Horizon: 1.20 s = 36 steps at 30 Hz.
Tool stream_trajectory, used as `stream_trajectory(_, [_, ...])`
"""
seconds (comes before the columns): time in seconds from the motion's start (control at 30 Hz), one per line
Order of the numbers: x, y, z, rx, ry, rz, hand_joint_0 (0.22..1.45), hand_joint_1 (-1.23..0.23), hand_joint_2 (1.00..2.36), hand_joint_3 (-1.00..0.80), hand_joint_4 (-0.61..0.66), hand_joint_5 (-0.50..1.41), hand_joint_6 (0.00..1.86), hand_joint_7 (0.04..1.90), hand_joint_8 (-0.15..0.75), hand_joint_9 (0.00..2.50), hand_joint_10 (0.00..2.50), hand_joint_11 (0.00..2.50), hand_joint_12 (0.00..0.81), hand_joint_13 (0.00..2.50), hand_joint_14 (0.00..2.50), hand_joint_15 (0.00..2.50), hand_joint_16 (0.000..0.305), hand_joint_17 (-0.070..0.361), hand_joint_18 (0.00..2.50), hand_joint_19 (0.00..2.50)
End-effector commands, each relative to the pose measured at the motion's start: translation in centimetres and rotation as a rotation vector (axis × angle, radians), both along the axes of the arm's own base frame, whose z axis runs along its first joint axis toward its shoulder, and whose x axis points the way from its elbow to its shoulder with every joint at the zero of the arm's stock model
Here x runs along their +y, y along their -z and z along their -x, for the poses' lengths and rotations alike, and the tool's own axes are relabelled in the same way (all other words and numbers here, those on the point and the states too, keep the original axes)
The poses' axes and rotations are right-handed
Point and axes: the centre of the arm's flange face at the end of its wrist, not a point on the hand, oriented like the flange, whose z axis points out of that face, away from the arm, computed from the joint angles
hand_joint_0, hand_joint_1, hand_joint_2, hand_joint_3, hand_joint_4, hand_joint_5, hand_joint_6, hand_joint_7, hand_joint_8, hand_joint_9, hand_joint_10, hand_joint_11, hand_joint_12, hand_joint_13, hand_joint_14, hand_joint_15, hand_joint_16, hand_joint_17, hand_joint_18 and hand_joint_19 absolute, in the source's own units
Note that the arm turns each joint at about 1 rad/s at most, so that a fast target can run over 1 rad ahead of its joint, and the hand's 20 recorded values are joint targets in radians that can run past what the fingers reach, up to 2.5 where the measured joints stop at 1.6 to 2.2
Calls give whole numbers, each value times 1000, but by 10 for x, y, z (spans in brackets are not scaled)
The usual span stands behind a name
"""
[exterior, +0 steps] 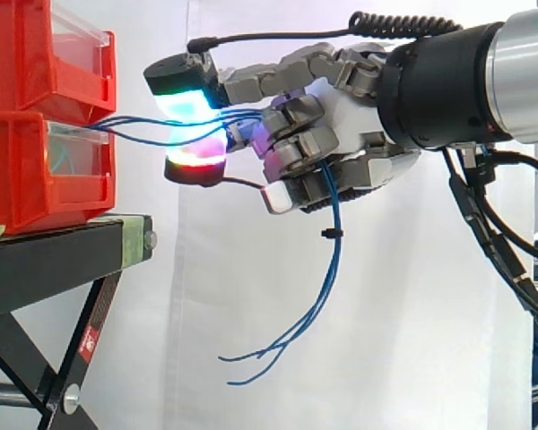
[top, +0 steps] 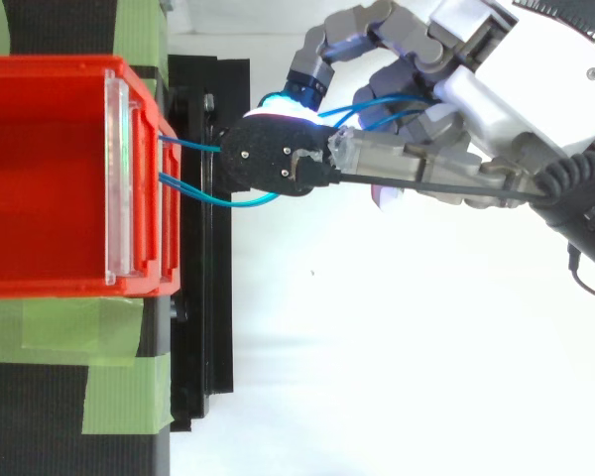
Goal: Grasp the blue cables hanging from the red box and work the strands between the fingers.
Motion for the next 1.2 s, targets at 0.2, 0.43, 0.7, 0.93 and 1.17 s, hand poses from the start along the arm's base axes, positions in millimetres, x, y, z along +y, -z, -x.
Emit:
stream_trajectory(0.2, [-1, 2, 2, 33, -3, 15, 1129, -613, 1001, 449, 279, -8, 1487, 986, 507, 1641, 2500, 2500, 726, 1976, 2500, 1785, 259, 194, 2500, 608])
stream_trajectory(0.43, [-1, 3, 3, 36, -3, 16, 1129, -613, 1001, 448, 279, -8, 1486, 985, 507, 1641, 2500, 2500, 726, 1976, 2500, 1785, 259, 194, 2500, 608])
stream_trajectory(0.7, [-1, 1, 2, 29, -5, 11, 1129, -613, 1001, 447, 282, -8, 1487, 986, 507, 1641, 2500, 2500, 726, 1976, 2500, 1785, 259, 194, 2500, 608])
stream_trajectory(0.93, [0, 1, 2, 25, -6, 6, 1130, -614, 1001, 439, 281, -8, 1486, 985, 507, 1641, 2500, 2500, 726, 1976, 2500, 1785, 259, 194, 2500, 608])
stream_trajectory(1.17, [-1, -16, 6, -4, -6, -7, 1130, -614, 1001, 440, 278, -8, 1487, 985, 507, 1641, 2500, 2500, 726, 1976, 2500, 1785, 259, 194, 2500, 608])
